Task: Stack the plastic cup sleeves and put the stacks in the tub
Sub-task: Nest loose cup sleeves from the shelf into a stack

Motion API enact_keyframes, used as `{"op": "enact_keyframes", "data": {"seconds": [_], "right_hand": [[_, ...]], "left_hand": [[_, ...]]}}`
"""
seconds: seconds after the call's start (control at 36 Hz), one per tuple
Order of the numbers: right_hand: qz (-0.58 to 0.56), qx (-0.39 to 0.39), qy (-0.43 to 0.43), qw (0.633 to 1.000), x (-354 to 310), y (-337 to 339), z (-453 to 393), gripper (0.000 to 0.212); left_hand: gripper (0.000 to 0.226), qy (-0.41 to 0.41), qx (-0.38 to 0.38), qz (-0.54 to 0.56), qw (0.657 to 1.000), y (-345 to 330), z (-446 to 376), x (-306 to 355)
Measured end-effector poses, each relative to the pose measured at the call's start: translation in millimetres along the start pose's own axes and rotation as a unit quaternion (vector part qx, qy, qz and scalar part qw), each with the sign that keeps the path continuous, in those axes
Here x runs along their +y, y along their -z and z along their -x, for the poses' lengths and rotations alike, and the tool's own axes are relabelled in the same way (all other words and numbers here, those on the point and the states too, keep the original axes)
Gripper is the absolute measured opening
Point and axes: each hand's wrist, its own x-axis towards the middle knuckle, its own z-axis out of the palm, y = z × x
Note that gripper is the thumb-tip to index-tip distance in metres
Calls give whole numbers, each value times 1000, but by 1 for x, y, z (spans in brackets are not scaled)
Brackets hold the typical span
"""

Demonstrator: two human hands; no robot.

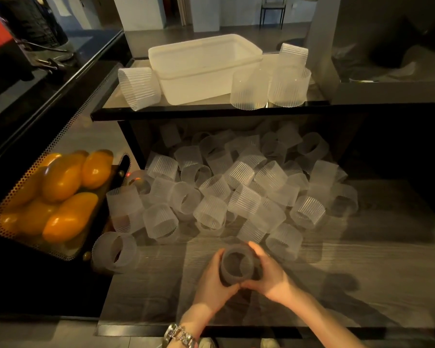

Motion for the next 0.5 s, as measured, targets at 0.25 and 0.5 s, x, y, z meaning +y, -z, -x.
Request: {"op": "enact_keyframes", "data": {"seconds": [0.25,0.5], "right_hand": [[-90,152,39,983,5,24,3,76],[8,322,14,947,1,60,-7,74]], "left_hand": [[77,-20,53,-7,998,3,-12,19],[63,-125,36,-123,984,-10,-32,57]]}}
